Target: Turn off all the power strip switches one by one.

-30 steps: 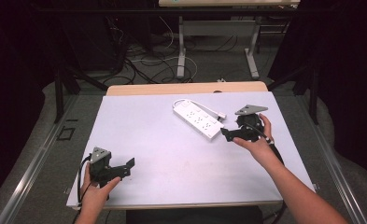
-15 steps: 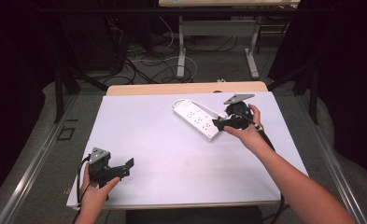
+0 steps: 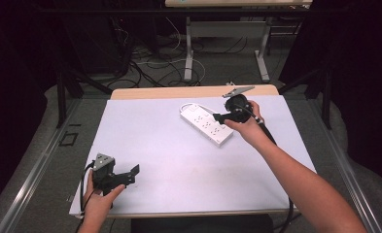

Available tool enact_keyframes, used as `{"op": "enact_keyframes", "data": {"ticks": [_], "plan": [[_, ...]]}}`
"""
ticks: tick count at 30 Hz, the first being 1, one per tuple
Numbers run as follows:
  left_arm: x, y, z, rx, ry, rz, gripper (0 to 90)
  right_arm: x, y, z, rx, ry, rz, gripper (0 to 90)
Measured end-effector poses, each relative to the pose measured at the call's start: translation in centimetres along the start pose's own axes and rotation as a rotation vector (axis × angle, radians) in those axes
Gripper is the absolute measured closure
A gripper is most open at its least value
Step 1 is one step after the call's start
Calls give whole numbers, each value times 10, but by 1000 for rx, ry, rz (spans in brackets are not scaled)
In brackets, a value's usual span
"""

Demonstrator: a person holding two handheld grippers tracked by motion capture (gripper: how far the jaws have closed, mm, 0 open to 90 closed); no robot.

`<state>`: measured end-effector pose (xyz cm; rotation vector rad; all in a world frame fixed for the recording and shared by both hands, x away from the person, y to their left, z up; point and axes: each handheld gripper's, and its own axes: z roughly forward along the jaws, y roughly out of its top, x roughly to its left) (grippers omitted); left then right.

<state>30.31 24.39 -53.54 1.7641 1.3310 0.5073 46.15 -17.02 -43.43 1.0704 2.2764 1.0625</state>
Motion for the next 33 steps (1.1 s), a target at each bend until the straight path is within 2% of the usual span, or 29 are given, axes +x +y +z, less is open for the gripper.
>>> {"op": "enact_keyframes", "data": {"ticks": [3,5,11,15,16,20,23,25,27,30,33], "plan": [[0,0,0,0,1,0,8,0,4,4,7,-8,1,396],[1,0,0,3,2,0,8,0,10,12,17,7,10,402],[2,0,-1,3,3,-2,8,1,21,28,21,14,7,425],[3,0,0,6,4,-1,8,2,28,39,47,10,-17,428],[4,0,0,8,5,-5,8,2,30,41,48,6,-28,442],[5,0,-1,-3,5,-15,8,2,37,52,60,28,-22,508],[6,0,-1,4,5,-11,8,3,41,61,60,50,7,533],[6,0,-1,3,6,-13,8,3,42,64,60,48,10,537],[7,0,-1,5,5,-15,8,4,45,72,79,55,40,571],[8,-1,-1,2,7,-20,8,4,47,79,64,61,31,603],[10,-1,-3,3,9,-24,8,7,49,84,85,48,16,640]]}}
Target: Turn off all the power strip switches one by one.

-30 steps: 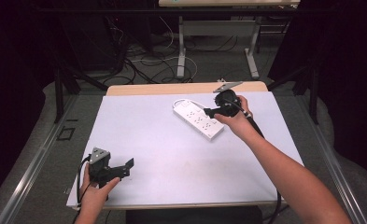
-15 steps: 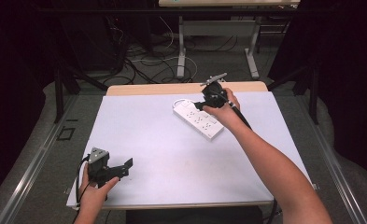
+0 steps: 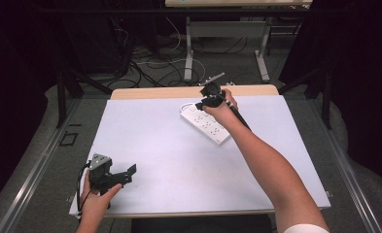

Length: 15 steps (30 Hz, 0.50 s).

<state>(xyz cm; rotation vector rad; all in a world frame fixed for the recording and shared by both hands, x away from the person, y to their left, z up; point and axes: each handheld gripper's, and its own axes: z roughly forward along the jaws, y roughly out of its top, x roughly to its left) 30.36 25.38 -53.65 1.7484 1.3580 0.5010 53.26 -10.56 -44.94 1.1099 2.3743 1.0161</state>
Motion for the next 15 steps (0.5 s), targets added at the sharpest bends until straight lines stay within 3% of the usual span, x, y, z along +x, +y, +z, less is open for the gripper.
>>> {"op": "enact_keyframes", "data": {"ticks": [5,7,15], "plan": [[1,-1,-1,3,8,2,16,0,1,10,10,-1,-36,690],[1,-1,-2,4,8,0,16,0,0,14,13,5,-12,695],[1,-1,-2,5,4,-2,16,-5,1,31,24,-11,5,792]]}}
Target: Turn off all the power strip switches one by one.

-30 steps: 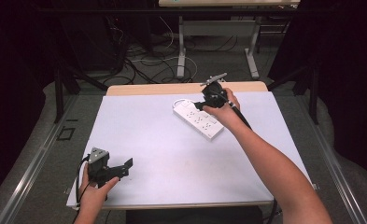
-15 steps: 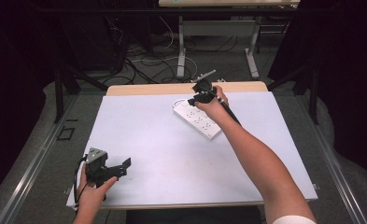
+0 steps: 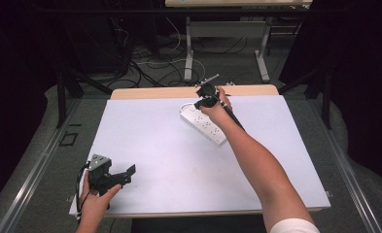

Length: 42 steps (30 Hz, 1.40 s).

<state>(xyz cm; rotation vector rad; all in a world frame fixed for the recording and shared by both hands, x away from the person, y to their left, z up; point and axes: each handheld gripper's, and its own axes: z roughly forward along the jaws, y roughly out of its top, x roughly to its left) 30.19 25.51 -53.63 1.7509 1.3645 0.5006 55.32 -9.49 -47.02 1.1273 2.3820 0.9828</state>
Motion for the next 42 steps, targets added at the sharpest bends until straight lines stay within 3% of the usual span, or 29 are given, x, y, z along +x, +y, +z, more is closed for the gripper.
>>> {"op": "enact_keyframes", "data": {"ticks": [6,11,12,16,17,20,27,28,38,41,42], "plan": [[1,0,-1,-3,-1,-3,16,-4,3,12,-10,-12,-20,861],[1,0,0,-10,1,-16,16,-7,7,20,-5,-12,-9,898],[1,0,0,-10,1,-16,16,-6,7,22,14,-10,16,900],[1,0,0,-9,1,-17,16,-8,9,26,24,-29,4,900],[2,-1,0,-11,2,-19,16,-10,8,29,-11,-31,-9,900],[2,0,-1,-9,3,-21,16,-12,8,32,-12,-48,1,900],[2,-1,-1,-8,1,-21,16,-15,4,39,4,-45,20,900],[2,-1,0,-9,0,-21,17,-15,3,40,25,-38,32,900],[2,0,-1,-9,7,-18,21,-16,3,50,42,-25,28,900],[2,-1,-1,-7,7,-18,20,-18,1,54,31,-33,27,900],[2,-1,0,-11,8,-25,20,-19,0,57,0,-28,23,900]]}}
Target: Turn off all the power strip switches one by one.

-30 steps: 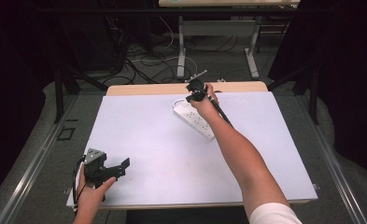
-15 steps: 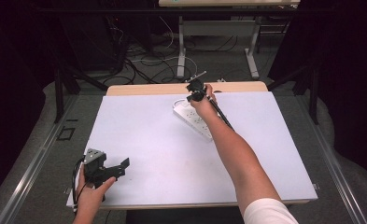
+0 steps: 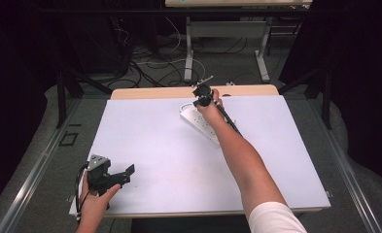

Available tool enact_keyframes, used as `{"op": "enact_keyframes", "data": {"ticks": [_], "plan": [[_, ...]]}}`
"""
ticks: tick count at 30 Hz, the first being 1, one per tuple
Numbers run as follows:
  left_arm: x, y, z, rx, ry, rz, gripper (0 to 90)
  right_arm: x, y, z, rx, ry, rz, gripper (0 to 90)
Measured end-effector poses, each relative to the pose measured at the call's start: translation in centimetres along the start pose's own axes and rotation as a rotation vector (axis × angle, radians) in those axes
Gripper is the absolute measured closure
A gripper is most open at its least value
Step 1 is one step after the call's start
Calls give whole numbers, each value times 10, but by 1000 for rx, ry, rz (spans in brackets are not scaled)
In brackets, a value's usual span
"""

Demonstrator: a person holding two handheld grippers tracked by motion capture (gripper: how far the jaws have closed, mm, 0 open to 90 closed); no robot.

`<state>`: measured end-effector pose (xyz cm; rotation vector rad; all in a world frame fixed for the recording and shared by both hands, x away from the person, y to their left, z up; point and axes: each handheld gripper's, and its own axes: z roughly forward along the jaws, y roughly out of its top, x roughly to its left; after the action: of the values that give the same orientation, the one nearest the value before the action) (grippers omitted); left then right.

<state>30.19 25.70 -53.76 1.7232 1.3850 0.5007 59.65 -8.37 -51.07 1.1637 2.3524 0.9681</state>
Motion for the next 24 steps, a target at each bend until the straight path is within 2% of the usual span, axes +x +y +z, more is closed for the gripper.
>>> {"op": "enact_keyframes", "data": {"ticks": [2,4,9,10,13,17,18,24], "plan": [[0,0,0,1,-1,-2,20,-1,0,0,40,-5,5,900],[0,0,0,1,-2,-3,20,-3,-1,2,36,-8,-9,900],[-1,0,1,4,-6,0,20,-3,-3,8,41,8,12,900],[-1,0,1,5,-6,-1,20,-2,-5,11,19,6,20,900],[-1,-1,1,6,-5,-5,20,-3,-6,13,46,-2,17,900],[0,-1,1,6,-5,-7,20,-3,-8,16,33,1,28,900],[-1,-1,1,6,-5,-8,20,-3,-8,15,48,5,19,900],[-1,-1,1,5,-5,-8,21,-5,-7,17,29,9,-3,900]]}}
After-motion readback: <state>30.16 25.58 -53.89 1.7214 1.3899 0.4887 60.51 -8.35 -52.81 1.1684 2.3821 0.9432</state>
